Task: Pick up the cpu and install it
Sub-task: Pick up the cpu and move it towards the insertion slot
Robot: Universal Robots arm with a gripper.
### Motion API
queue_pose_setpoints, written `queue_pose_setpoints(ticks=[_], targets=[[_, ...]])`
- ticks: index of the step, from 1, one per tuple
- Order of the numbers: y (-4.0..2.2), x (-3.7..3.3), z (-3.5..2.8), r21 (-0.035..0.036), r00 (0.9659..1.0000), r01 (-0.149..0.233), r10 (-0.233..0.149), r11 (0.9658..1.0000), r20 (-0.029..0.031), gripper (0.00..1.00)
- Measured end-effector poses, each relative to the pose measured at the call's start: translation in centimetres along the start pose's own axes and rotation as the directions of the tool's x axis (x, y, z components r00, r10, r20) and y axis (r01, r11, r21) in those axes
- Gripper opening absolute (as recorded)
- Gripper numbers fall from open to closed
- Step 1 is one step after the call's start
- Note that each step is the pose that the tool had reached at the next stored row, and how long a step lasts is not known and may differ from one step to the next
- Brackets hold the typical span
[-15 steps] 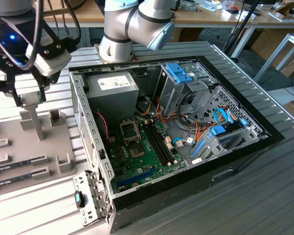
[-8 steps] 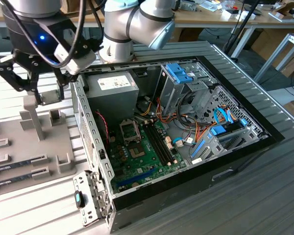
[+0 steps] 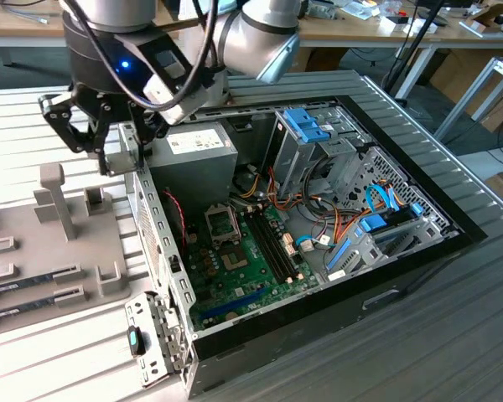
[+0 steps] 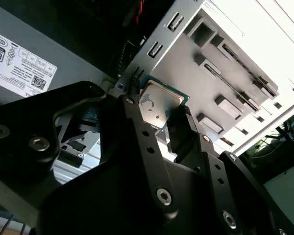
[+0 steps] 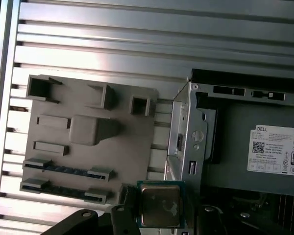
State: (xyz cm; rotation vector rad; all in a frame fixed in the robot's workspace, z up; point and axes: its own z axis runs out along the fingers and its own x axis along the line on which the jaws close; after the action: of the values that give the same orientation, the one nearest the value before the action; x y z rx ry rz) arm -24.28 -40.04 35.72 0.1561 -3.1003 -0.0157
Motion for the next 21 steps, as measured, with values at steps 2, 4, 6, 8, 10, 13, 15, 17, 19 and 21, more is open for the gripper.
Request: queue_pose_setpoints(ticks=[2,4,6,8,10,13,15,17,19,21], targets=[[-0.27,-1.61,-0.05,-0.0001,1.0,0.0,0.0,1.0,-0.0017,0.47],[-0.57,-3.45,-0.1,-0.0003,1.0,0.0,0.0,1.0,-0.0036,0.47],[-0.71,-4.25,-0.12,-0.0005,1.0,0.0,0.0,1.0,-0.0043,0.47],[-0.91,-5.14,-0.12,-0.0005,1.0,0.0,0.0,1.0,-0.005,0.47],[-1.35,-6.46,-0.11,-0.0006,1.0,0.0,0.0,1.0,-0.0059,0.47],[-2.07,-7.68,-0.05,-0.0006,1.0,0.0,0.0,1.0,-0.0068,0.47],[-2.47,-8.31,-0.02,-0.0007,1.0,0.0,0.0,1.0,-0.0071,0.47],[-3.19,-9.3,0.08,-0.0008,1.0,0.0,0.0,1.0,-0.0076,0.47],[-3.65,-9.79,0.18,-0.0008,1.0,0.0,0.0,1.0,-0.0079,0.47],[-4.12,-10.12,0.37,-0.0007,1.0,0.0,0.0,1.0,-0.008,0.47]])
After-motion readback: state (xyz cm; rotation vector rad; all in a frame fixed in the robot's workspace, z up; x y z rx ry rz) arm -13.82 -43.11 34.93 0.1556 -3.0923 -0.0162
